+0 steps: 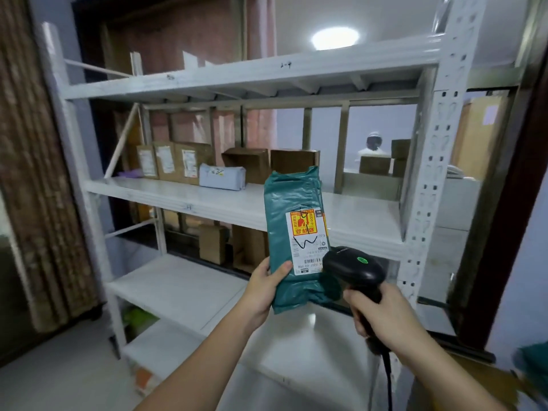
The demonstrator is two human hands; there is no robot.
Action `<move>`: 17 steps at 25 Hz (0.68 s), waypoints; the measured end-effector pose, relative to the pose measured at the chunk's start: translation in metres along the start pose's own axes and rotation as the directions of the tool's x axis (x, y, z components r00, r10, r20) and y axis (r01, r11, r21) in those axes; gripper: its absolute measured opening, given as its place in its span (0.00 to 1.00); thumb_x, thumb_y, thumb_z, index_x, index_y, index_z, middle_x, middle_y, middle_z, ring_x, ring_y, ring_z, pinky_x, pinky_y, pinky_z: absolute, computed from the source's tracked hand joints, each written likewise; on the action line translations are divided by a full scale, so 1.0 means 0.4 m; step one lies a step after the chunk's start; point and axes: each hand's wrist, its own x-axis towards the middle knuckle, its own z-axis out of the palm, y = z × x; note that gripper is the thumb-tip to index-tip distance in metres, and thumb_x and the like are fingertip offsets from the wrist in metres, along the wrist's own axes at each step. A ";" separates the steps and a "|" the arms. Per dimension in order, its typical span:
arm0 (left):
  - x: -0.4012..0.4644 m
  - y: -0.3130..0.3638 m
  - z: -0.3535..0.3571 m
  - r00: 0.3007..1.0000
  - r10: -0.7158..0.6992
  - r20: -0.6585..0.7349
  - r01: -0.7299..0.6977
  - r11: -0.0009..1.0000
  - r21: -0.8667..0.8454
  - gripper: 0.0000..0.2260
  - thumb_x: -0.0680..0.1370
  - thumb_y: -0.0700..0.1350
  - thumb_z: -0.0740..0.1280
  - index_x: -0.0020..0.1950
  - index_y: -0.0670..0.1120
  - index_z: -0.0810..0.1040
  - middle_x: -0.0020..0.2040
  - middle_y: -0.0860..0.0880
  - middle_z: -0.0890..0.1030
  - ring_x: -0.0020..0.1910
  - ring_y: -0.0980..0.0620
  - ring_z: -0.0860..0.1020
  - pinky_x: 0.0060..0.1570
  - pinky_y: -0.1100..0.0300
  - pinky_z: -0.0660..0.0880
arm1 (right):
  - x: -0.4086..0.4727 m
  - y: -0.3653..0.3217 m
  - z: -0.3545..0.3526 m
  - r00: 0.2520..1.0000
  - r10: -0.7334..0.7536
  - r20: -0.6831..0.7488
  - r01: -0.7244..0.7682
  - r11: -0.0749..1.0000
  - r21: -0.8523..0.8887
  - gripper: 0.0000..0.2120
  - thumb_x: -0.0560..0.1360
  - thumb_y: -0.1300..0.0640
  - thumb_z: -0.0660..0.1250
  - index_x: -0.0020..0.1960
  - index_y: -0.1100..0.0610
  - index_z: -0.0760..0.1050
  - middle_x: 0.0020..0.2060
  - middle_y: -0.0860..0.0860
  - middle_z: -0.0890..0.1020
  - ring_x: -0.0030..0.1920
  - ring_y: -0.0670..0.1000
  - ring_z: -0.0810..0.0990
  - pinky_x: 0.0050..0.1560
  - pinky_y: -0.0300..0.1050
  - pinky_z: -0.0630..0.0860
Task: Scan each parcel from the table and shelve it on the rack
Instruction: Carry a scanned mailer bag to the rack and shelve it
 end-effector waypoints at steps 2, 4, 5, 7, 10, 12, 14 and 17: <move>0.036 0.042 -0.089 1.000 0.014 -0.017 -0.014 1.000 0.011 0.17 0.83 0.45 0.69 0.72 0.44 0.75 0.62 0.44 0.85 0.61 0.42 0.84 0.62 0.45 0.81 | 0.051 -0.048 0.081 1.000 -0.024 0.004 0.024 0.999 0.031 0.12 0.77 0.61 0.67 0.36 0.61 0.72 0.21 0.57 0.75 0.22 0.53 0.71 0.28 0.48 0.71; 0.075 0.086 -0.165 0.999 0.030 -0.034 -0.029 0.999 0.021 0.17 0.83 0.46 0.68 0.72 0.44 0.76 0.62 0.44 0.85 0.60 0.42 0.84 0.61 0.44 0.81 | 0.100 -0.098 0.144 0.998 -0.061 0.005 0.061 0.997 0.041 0.12 0.78 0.61 0.67 0.36 0.62 0.71 0.20 0.57 0.75 0.21 0.52 0.71 0.28 0.46 0.70; 0.098 0.110 -0.201 0.998 0.041 -0.045 -0.040 0.999 0.027 0.17 0.83 0.47 0.68 0.72 0.44 0.76 0.61 0.44 0.86 0.60 0.42 0.85 0.60 0.45 0.81 | 0.125 -0.122 0.171 0.997 -0.074 0.007 0.073 0.997 0.035 0.12 0.78 0.60 0.67 0.37 0.63 0.72 0.21 0.57 0.75 0.21 0.52 0.71 0.28 0.45 0.70; 0.149 0.163 -0.263 0.996 0.061 -0.063 -0.059 0.998 0.032 0.17 0.84 0.48 0.68 0.71 0.45 0.76 0.60 0.45 0.86 0.58 0.43 0.86 0.55 0.48 0.83 | 0.181 -0.164 0.223 0.997 -0.081 0.015 0.080 0.996 0.036 0.11 0.78 0.59 0.66 0.40 0.64 0.73 0.21 0.57 0.76 0.21 0.53 0.71 0.28 0.45 0.70; 0.231 0.238 -0.331 0.993 0.083 -0.086 -0.078 0.995 0.063 0.16 0.84 0.49 0.68 0.70 0.45 0.77 0.57 0.46 0.88 0.54 0.46 0.87 0.49 0.53 0.84 | 0.269 -0.203 0.292 0.995 -0.091 0.035 0.090 0.996 0.004 0.10 0.78 0.58 0.66 0.40 0.62 0.74 0.22 0.57 0.77 0.25 0.55 0.73 0.32 0.53 0.74; 0.291 0.281 -0.363 0.992 0.085 -0.092 -0.075 0.991 0.107 0.14 0.84 0.51 0.67 0.67 0.47 0.78 0.55 0.47 0.88 0.53 0.46 0.87 0.51 0.51 0.84 | 0.327 -0.218 0.325 0.995 -0.090 0.034 0.091 0.996 -0.006 0.12 0.78 0.58 0.66 0.38 0.63 0.73 0.22 0.57 0.77 0.26 0.54 0.74 0.36 0.52 0.75; 0.366 0.318 -0.395 0.992 0.082 -0.092 -0.068 0.987 0.144 0.14 0.84 0.53 0.66 0.65 0.47 0.79 0.54 0.46 0.88 0.53 0.45 0.87 0.55 0.48 0.83 | 0.397 -0.230 0.355 0.996 -0.085 0.010 0.085 0.996 0.007 0.11 0.78 0.59 0.66 0.38 0.62 0.72 0.22 0.57 0.76 0.25 0.53 0.74 0.34 0.47 0.75; 0.499 0.363 -0.435 0.990 0.104 -0.098 -0.083 0.977 0.199 0.16 0.84 0.56 0.64 0.64 0.47 0.80 0.53 0.46 0.88 0.52 0.45 0.87 0.56 0.48 0.83 | 0.509 -0.249 0.388 0.996 -0.086 -0.037 0.087 0.996 0.016 0.10 0.78 0.59 0.65 0.41 0.63 0.72 0.23 0.57 0.76 0.25 0.52 0.75 0.32 0.42 0.75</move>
